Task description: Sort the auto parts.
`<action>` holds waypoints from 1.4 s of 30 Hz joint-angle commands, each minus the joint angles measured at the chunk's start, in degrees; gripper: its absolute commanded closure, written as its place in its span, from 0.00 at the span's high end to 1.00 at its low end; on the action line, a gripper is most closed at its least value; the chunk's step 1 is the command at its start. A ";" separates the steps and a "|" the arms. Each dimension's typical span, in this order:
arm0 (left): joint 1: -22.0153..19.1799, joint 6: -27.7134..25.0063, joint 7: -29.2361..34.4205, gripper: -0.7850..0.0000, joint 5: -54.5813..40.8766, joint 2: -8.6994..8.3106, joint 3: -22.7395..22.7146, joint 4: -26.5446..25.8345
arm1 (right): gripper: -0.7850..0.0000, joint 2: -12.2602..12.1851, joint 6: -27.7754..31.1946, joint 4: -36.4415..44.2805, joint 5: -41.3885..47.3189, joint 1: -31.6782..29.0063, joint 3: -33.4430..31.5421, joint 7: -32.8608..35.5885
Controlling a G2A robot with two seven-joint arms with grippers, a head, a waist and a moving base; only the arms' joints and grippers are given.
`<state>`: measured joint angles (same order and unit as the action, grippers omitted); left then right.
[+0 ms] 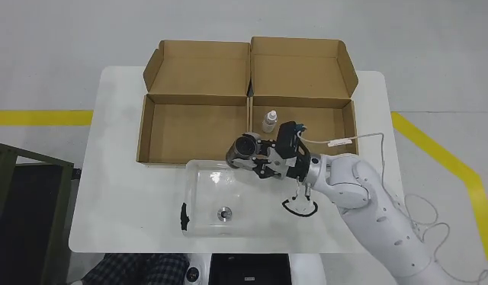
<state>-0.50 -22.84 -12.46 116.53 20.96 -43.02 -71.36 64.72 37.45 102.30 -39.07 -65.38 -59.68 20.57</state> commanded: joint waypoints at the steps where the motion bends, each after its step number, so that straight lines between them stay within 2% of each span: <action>1: 0.00 0.00 0.00 1.00 0.00 0.00 0.00 0.00 | 0.00 0.03 -0.35 -0.24 0.23 0.05 -0.12 -0.11; 22: 0.00 0.00 0.00 1.00 0.00 0.00 0.00 0.00 | 0.00 0.03 -0.35 -0.24 0.23 0.05 -0.12 -0.11; 25: 0.00 0.00 0.00 1.00 0.00 0.00 0.00 0.00 | 0.00 0.15 -1.71 0.13 -1.03 0.02 0.34 -0.19; 33: 0.00 0.00 0.00 1.00 0.00 0.00 0.00 0.00 | 0.00 1.68 -6.13 -3.46 -3.62 5.45 4.48 -0.85; 42: 0.00 0.00 0.00 1.00 0.00 0.00 0.00 0.00 | 0.00 4.19 -12.01 -8.47 -10.51 12.84 11.01 -0.89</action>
<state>-0.50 -22.84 -12.46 116.53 20.96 -43.02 -71.36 68.68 26.06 94.37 -48.76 -53.24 -49.31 19.52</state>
